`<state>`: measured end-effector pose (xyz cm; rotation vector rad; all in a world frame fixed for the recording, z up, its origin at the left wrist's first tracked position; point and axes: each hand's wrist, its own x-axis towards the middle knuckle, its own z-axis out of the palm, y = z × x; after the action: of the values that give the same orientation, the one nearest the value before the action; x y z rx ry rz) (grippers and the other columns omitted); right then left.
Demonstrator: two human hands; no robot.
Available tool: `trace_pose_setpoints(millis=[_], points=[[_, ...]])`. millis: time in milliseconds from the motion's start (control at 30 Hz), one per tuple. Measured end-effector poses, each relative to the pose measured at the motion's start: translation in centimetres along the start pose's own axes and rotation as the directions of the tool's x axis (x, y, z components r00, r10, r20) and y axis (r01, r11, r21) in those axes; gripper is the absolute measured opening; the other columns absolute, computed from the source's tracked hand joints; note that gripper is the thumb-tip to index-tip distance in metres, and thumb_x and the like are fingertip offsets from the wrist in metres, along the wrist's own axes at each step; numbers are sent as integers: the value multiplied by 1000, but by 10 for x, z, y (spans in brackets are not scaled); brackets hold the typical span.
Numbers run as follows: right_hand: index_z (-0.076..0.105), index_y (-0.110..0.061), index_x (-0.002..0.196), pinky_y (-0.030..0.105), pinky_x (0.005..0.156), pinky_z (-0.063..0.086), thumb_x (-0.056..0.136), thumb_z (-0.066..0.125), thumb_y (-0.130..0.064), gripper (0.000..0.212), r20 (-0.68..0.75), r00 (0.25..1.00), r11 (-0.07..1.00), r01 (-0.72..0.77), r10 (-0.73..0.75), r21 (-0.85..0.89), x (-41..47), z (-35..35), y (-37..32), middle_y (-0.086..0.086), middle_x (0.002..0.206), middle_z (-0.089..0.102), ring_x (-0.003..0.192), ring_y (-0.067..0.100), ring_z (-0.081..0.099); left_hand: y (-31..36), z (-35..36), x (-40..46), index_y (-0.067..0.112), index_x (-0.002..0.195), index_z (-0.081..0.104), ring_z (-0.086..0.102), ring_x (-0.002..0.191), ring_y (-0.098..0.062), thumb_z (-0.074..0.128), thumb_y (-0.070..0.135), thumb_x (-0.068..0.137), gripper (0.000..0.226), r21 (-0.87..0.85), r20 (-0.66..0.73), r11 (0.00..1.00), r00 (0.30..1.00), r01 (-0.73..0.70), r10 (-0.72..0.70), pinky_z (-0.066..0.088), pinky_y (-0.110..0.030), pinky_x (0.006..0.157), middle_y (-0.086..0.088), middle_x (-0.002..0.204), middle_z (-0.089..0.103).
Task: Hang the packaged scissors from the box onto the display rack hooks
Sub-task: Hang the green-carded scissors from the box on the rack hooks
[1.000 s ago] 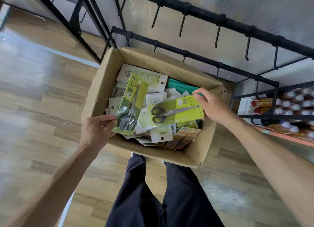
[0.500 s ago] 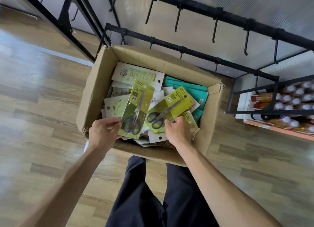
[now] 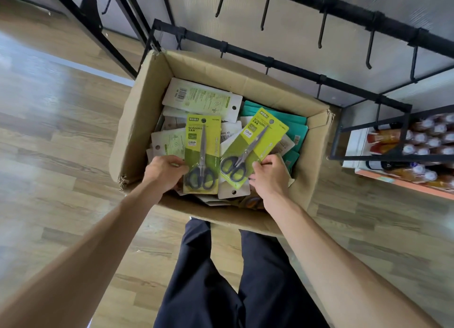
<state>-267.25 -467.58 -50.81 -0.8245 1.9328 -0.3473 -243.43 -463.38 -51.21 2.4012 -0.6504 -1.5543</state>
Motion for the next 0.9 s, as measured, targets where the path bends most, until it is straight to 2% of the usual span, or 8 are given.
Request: trace_pose_setpoints(millis=[133, 233, 333, 500, 567, 667, 767, 900], points=[[53, -29, 80, 44, 67, 63, 98, 59, -14, 24, 19, 995, 994, 102, -101, -41, -8, -12, 6, -7, 81, 66, 73, 23, 71, -4, 0, -10, 21, 86, 74, 73, 81, -23, 73, 3, 85, 18, -80, 18, 992, 995, -99, 101, 62, -43, 77, -7, 93, 73], [56, -32, 83, 43, 69, 61, 97, 59, -20, 19, 46, 976, 964, 218, -213, -150, -18, -30, 2, -8, 79, 66, 74, 19, 69, 2, -7, -28, 25, 83, 70, 71, 76, -25, 68, 6, 88, 19, 19, -4, 968, 968, -251, 251, 62, -44, 72, 0, 87, 71], [56, -23, 87, 25, 55, 45, 99, 55, -17, 13, 100, 931, 877, 364, -350, -314, -43, -61, -25, -6, 74, 63, 68, 18, 62, 18, -23, -58, 33, 80, 64, 68, 75, -18, 65, 12, 89, 23, 159, -88, 916, 919, -369, 385, 58, -37, 72, 9, 84, 70], [57, -24, 91, 38, 58, 53, 101, 55, -21, 10, 103, 855, 772, 505, -508, -386, -102, -125, -94, -10, 77, 64, 68, 13, 63, 70, -81, -126, 26, 88, 67, 69, 79, -5, 64, 10, 90, 16, 201, -137, 784, 776, -587, 616, 47, -12, 58, 16, 84, 68], [60, -21, 94, 31, 60, 55, 101, 56, -20, 8, 76, 810, 734, 563, -582, -379, -129, -150, -124, -9, 79, 66, 65, 8, 62, 96, -106, -156, 24, 86, 67, 66, 75, 0, 64, 7, 90, 18, 191, -167, 732, 713, -654, 681, 39, -3, 53, 19, 80, 66], [61, -15, 94, 11, 59, 44, 100, 58, -15, 7, 32, 749, 703, 636, -662, -318, -166, -180, -160, -5, 78, 65, 63, 3, 58, 125, -137, -183, 28, 84, 64, 65, 71, 8, 67, 4, 88, 25, 169, -216, 655, 621, -736, 754, 39, -4, 53, 19, 74, 67], [60, -30, 95, 17, 58, 49, 99, 60, -27, 5, -15, 698, 661, 671, -716, -335, -190, -205, -181, -19, 77, 64, 66, -3, 61, 151, -158, -198, 24, 86, 66, 65, 76, 14, 68, -3, 87, 27, 139, -223, 555, 520, -820, 825, 41, -2, 56, 30, 78, 67], [63, -27, 99, 17, 68, 55, 99, 61, -25, 3, -65, 634, 631, 745, -771, -217, -213, -234, -207, -15, 86, 68, 79, -1, 66, 188, -172, -224, 30, 84, 64, 65, 73, 11, 66, -4, 88, 35, 126, -219, 461, 428, -879, 877, 41, -1, 58, 32, 77, 66]])
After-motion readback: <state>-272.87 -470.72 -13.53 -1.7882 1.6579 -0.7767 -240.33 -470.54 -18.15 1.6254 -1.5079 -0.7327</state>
